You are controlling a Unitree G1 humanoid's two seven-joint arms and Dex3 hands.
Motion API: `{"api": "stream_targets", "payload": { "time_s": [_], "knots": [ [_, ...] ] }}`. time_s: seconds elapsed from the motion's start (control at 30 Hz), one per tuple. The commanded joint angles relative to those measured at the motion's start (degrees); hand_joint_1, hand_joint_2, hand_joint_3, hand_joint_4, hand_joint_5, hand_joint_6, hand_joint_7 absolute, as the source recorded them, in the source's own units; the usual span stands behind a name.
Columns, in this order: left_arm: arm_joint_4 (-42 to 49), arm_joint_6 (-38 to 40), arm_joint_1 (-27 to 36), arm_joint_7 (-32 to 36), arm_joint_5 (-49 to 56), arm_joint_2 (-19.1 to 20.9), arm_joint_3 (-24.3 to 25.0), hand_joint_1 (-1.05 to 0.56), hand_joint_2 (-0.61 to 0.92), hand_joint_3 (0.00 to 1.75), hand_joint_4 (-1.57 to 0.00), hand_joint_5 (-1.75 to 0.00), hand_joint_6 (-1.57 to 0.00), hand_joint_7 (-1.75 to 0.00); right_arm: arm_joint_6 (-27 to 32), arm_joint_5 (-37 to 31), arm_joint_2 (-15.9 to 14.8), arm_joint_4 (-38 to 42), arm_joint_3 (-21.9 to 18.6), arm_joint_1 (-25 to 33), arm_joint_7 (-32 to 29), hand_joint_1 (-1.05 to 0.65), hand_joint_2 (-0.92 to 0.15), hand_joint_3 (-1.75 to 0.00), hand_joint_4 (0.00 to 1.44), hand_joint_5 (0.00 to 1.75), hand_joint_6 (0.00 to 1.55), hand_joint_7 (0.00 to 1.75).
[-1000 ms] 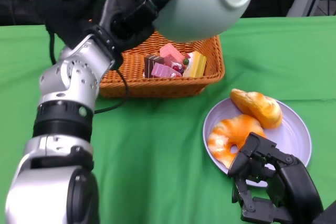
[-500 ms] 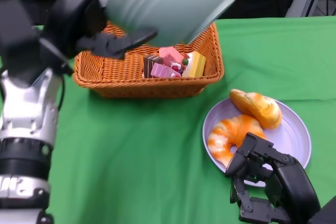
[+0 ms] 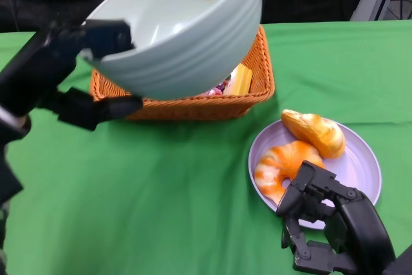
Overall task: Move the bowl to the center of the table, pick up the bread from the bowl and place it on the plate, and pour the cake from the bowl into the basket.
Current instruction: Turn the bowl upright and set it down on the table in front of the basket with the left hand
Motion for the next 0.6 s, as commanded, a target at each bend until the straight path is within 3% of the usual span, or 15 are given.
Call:
{"api": "stream_targets", "payload": {
  "time_s": [0.03, 0.17, 0.33, 0.6],
  "knots": [
    [5.32, -11.19, -1.53, 3.11, 2.97, 3.09, 0.97, -0.05, 0.49, 1.16, -0.84, -1.66, -0.82, -1.32, -0.09, 0.25, -0.58, -0.23, -0.52, -0.04, -0.1, -0.02, -0.58, -1.14, 0.77, 1.75, 0.56, 1.59],
    [11.32, -18.12, -3.1, 6.23, 5.71, 4.74, 1.47, -0.04, 0.5, 1.14, -0.85, -1.63, -0.82, -1.28, 0.05, 0.34, -0.53, 0.17, -0.71, -0.4, -0.19, -0.01, -0.58, -1.14, 0.78, 1.75, 0.57, 1.59],
    [15.55, -25.55, -3.04, 8.66, 12.22, 6.35, 4.62, -0.08, 0.57, 0.98, -0.82, -1.71, -0.79, -1.31, -0.23, 0.05, -0.54, 0.45, -0.78, -0.67, -0.32, 0.0, -0.58, -1.15, 0.78, 1.75, 0.57, 1.58],
    [8.32, -25.86, 6.79, 18.8, 27.49, 7.99, 10.41, -0.12, 0.56, 0.89, -0.81, -1.75, -0.72, -1.53, -0.25, -0.16, -0.72, 0.61, -0.49, -0.75, -0.07, -0.01, -0.57, -1.17, 0.78, 1.75, 0.58, 1.58]
  ]
}}
